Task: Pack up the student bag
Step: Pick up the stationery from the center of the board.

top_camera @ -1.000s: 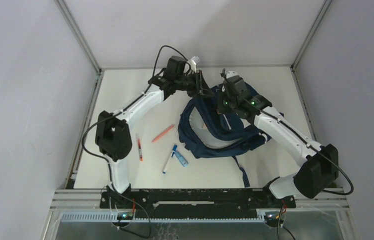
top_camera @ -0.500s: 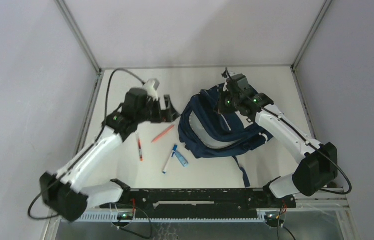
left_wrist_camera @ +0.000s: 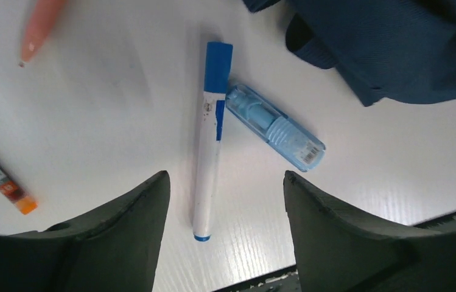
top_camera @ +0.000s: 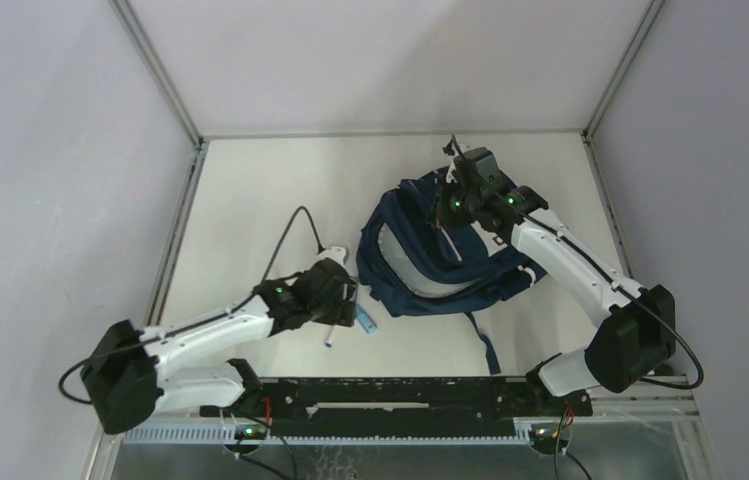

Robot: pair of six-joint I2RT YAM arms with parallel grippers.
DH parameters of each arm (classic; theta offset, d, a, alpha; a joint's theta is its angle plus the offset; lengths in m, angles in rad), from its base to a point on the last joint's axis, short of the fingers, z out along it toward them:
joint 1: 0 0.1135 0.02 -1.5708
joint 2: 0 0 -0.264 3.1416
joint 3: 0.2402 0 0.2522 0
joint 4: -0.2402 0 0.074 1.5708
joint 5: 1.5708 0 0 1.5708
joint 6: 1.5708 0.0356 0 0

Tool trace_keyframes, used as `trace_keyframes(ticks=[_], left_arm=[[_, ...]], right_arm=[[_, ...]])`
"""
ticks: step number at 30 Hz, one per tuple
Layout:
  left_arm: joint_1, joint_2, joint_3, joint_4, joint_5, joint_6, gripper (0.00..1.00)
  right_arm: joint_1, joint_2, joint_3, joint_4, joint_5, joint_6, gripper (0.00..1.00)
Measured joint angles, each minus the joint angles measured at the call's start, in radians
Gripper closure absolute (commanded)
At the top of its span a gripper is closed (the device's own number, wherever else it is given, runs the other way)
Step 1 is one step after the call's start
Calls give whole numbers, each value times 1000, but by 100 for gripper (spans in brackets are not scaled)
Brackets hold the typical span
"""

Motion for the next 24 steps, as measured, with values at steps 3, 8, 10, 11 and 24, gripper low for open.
trace_keyframes(ticks=[3, 8, 10, 11, 24], left_arm=[[-56, 113, 0, 12, -64, -51, 35], [-82, 258, 1, 19, -118, -94, 51], [-83, 270, 6, 43, -133, -113, 61], [-83, 274, 6, 45, -143, -114, 70], [-63, 151, 77, -132, -219, -137, 100]], right_arm=[[0, 0, 0, 0, -1, 0, 100], [1, 0, 0, 0, 0, 0, 100], [2, 0, 0, 0, 1, 0, 100], [2, 0, 0, 0, 1, 0, 100], [11, 0, 0, 0, 10, 0, 100]])
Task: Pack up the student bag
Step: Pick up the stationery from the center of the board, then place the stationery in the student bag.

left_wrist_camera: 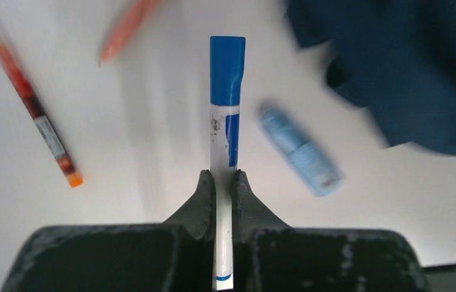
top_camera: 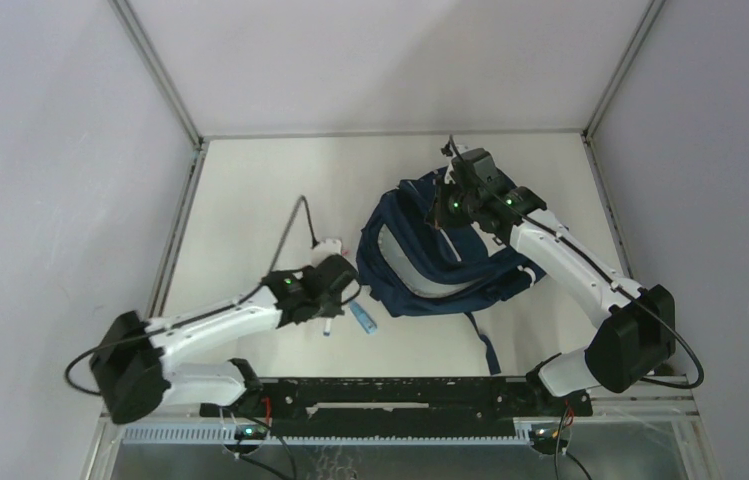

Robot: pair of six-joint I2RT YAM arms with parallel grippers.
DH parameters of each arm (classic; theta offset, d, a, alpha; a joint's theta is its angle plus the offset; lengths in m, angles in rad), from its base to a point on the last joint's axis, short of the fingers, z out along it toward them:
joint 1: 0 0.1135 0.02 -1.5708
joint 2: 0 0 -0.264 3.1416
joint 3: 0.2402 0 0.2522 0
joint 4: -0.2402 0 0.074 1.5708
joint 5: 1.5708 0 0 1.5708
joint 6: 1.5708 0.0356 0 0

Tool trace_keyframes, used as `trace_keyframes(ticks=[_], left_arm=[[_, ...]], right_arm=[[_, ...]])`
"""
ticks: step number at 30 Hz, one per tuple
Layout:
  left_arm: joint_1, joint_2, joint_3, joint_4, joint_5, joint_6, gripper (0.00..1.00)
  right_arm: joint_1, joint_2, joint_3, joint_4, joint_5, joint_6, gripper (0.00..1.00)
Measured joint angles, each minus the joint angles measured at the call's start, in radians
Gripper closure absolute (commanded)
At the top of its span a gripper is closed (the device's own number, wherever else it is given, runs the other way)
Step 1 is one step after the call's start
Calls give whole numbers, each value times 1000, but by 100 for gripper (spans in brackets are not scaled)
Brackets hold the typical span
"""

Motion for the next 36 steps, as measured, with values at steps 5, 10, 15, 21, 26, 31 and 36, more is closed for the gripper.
trace_keyframes(ticks=[5, 10, 15, 21, 26, 31, 36], left_arm=[[89, -179, 101, 106, 142, -7, 100], [133, -154, 191, 282, 318, -93, 100], [157, -9, 287, 429, 444, -195, 100], [185, 140, 366, 510, 532, -311, 100], [200, 204, 372, 562, 573, -414, 100], [201, 227, 372, 588, 576, -502, 100], [201, 250, 372, 623, 575, -562, 100]], right_arm=[[2, 0, 0, 0, 3, 0, 100], [5, 0, 0, 0, 3, 0, 100], [21, 0, 0, 4, 11, 0, 100], [29, 0, 0, 6, 22, 0, 100], [29, 0, 0, 6, 25, 0, 100], [29, 0, 0, 6, 30, 1, 100], [29, -1, 0, 13, 36, 1, 100]])
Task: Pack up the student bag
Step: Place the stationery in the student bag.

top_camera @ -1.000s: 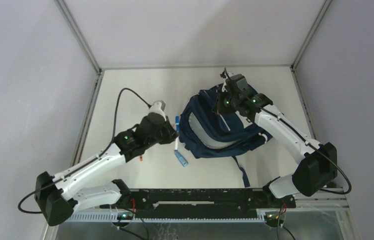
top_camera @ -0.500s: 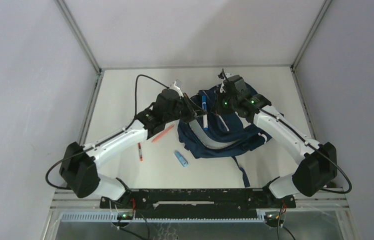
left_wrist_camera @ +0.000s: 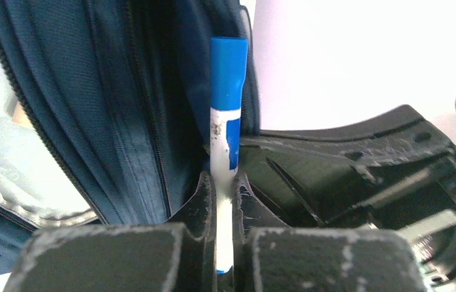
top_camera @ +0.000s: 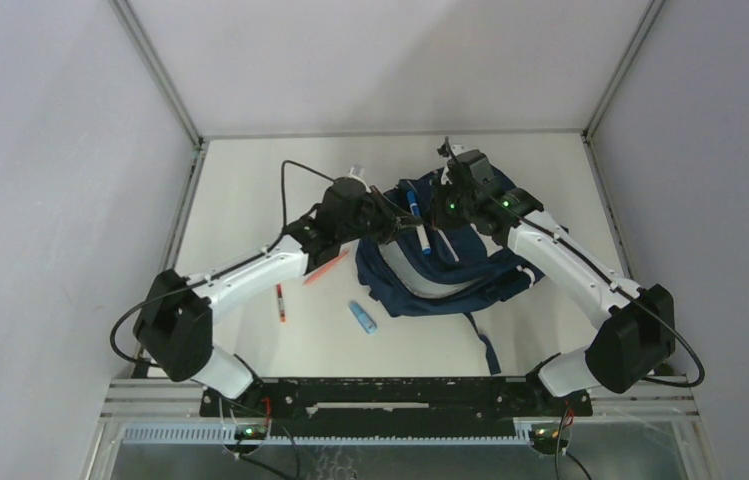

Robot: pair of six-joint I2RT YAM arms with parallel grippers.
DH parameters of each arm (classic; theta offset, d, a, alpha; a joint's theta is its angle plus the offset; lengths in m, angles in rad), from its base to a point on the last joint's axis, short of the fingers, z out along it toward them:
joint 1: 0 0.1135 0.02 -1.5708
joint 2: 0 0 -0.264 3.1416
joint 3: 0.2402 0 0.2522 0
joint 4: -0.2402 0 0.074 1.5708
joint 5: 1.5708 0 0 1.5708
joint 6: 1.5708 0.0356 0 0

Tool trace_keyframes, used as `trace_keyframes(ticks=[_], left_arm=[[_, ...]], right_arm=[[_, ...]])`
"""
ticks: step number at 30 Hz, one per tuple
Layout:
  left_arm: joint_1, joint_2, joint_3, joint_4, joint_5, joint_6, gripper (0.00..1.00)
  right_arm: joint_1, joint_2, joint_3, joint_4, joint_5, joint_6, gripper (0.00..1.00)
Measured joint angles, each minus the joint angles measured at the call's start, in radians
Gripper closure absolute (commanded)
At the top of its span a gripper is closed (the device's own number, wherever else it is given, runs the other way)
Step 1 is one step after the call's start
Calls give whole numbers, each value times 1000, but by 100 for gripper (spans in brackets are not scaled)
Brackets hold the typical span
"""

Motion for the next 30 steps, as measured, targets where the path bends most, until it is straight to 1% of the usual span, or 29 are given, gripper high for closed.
trace_keyframes(ticks=[7, 13, 14, 16, 17, 19, 21, 23, 25, 26, 28, 29, 30], left_arm=[[0, 70, 0, -6, -52, -32, 100], [0, 78, 0, -7, -70, -36, 100], [0, 80, 0, -7, -71, -35, 96], [0, 84, 2, -8, -76, -33, 77], [0, 89, 6, -8, -77, -31, 69], [0, 98, 18, -7, -77, -23, 58], [0, 104, 27, -8, -80, -17, 53], [1, 104, 29, -8, -78, -12, 53], [3, 104, 30, -5, -77, -8, 56], [2, 104, 30, -4, -77, -6, 60], [0, 102, 30, -3, -79, -2, 71], [-1, 99, 30, -2, -80, 2, 74], [-3, 96, 30, -3, -81, 3, 75]], right_arm=[[1, -2, 0, -3, 3, 0, 100], [3, -6, 0, -5, 5, 0, 100], [3, -6, 0, -6, 5, 0, 100], [3, -7, 0, -6, 8, 0, 100], [3, -7, 0, -7, 8, -1, 100], [2, -9, 0, -7, 8, -1, 100], [2, -10, 0, -8, 10, -2, 100], [1, -12, 0, -8, 10, -2, 100], [1, -12, 0, -8, 9, -2, 100], [1, -12, 0, -9, 9, -2, 100], [1, -12, 0, -9, 8, -2, 100], [1, -12, 0, -9, 8, -2, 100], [1, -12, 0, -9, 8, -2, 100]])
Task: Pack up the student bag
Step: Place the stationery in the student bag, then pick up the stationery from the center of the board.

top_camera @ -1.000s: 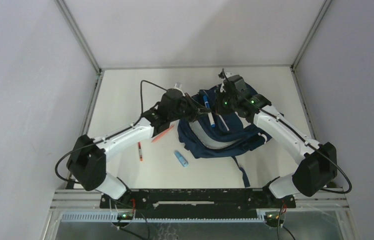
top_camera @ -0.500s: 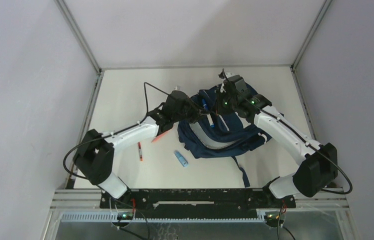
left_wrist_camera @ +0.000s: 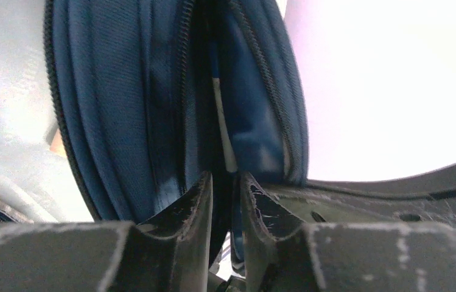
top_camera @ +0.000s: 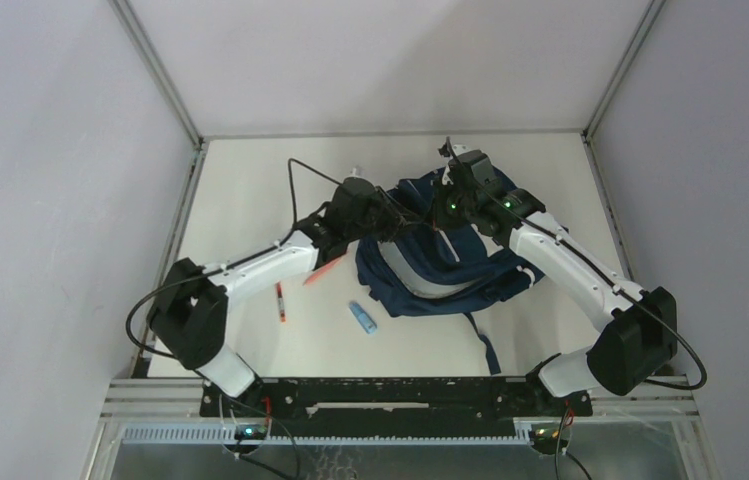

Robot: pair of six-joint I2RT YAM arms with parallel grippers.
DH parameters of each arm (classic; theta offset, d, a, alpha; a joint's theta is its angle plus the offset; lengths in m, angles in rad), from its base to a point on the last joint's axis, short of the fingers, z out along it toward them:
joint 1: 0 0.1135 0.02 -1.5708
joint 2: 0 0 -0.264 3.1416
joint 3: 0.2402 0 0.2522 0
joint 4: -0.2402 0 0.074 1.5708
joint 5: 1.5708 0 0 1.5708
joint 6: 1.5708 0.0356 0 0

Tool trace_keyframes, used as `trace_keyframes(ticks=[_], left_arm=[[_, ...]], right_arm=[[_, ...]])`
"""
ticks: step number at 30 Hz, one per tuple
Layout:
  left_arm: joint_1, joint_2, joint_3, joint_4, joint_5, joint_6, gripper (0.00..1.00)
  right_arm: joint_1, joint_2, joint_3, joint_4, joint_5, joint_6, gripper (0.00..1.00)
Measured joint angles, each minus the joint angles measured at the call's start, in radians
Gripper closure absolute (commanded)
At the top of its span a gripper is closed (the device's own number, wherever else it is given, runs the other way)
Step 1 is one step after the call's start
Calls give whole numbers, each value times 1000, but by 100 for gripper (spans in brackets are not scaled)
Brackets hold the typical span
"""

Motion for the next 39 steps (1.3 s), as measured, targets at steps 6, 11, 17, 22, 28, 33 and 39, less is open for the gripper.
trace_keyframes(ticks=[6, 11, 17, 22, 28, 33, 39], left_arm=[[-12, -129, -25, -51, -34, 82, 72], [-18, -369, -127, -169, -153, 190, 68], [34, -593, -333, -394, -340, 266, 54], [121, -663, -482, -623, -459, 281, 34], [298, -755, -580, -730, -491, 317, 33], [430, -689, -603, -690, -466, 396, 37], [473, -486, -600, -577, -402, 481, 45]], right_arm=[[0, 0, 0, 0, -1, 0, 100], [0, 0, 0, 1, -2, 0, 100], [0, 0, 0, 1, -5, -2, 100], [0, 0, 0, 1, -8, -3, 100], [0, 0, 0, 2, -12, -3, 100], [3, 0, 0, 2, -11, -3, 100], [5, 0, 0, 2, -8, -3, 100]])
